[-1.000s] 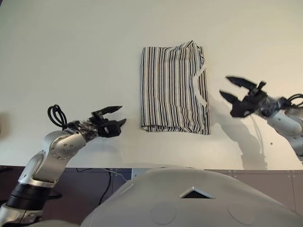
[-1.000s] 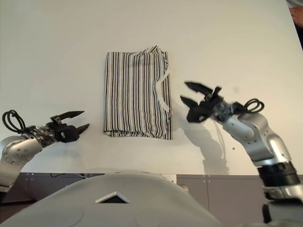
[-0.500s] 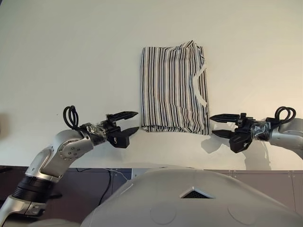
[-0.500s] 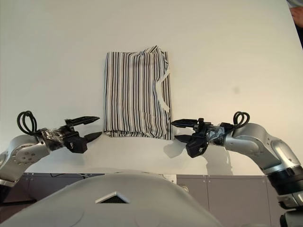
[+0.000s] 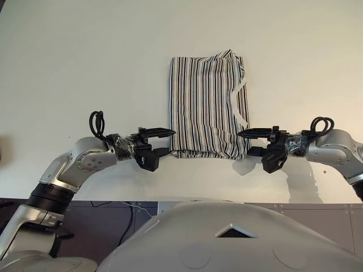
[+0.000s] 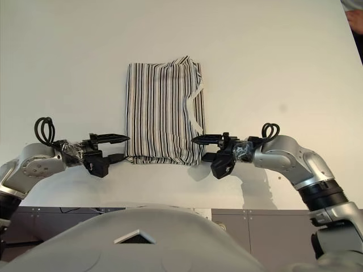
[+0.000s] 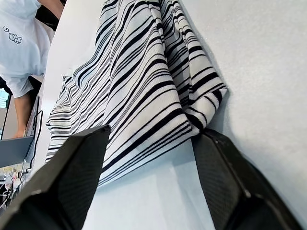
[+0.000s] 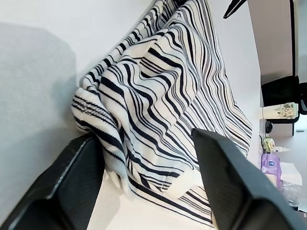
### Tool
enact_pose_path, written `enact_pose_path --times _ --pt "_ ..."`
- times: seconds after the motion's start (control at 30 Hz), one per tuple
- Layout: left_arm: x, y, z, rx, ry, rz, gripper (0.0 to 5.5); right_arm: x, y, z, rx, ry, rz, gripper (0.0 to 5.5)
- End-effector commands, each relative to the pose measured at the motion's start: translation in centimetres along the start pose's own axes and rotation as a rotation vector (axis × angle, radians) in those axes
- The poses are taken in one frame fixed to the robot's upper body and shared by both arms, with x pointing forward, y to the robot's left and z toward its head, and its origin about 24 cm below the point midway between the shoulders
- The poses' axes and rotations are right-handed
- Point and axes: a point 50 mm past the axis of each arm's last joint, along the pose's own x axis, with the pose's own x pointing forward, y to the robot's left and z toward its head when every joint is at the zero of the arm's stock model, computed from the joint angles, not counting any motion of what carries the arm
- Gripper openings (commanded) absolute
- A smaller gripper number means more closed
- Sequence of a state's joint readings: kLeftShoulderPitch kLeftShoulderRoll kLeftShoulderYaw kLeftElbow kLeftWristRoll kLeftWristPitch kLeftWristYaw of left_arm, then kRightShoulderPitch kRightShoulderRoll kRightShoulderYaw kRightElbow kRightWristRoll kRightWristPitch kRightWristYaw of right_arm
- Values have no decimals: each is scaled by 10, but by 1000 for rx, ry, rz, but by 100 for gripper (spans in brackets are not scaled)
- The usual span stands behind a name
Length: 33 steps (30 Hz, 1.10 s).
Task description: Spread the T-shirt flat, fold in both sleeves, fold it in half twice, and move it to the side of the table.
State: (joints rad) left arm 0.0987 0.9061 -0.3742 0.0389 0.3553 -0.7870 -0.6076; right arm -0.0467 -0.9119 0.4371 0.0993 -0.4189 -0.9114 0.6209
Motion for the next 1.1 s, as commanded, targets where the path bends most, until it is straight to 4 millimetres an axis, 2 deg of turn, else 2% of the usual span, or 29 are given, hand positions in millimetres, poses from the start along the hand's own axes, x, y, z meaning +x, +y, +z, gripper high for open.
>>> enact_pose_path --times 0.03,0.13,0.23,0.47,0.6,0.67,0.73,0.8,0.9,1.0,1.07,1.1 --pt "7 -28 -4 -36 14 -165 281 6 24 -6 49 12 138 261" --pt "10 -31 -4 -29 4 -173 224 9 25 -7 57 2 127 202" --pt "11 -31 -7 -24 2 -176 164 12 34 -5 73 -17 123 134" --pt "11 -32 -12 -34 3 -180 64 15 52 -5 80 -41 136 15" --pt "10 -33 -11 -54 2 -176 19 20 62 -10 120 -41 128 10" --pt "8 -31 -8 -73 -8 -172 14 22 70 -14 185 -38 122 10" --pt "4 -25 -1 -157 -29 -130 14 20 76 -16 322 -39 91 10" --pt "-2 -16 12 -338 -72 -58 12 11 75 -12 486 -64 64 10" --pt "-12 -5 32 -669 -160 10 12 -3 68 -3 694 -114 32 10" --pt "-24 5 33 -876 -185 33 12 -17 54 17 877 -195 44 10" --pt "-34 21 24 -987 -201 86 12 -25 21 30 964 -251 26 10" --pt "-37 28 20 -1037 -213 113 12 -26 -3 33 1000 -283 -21 10"
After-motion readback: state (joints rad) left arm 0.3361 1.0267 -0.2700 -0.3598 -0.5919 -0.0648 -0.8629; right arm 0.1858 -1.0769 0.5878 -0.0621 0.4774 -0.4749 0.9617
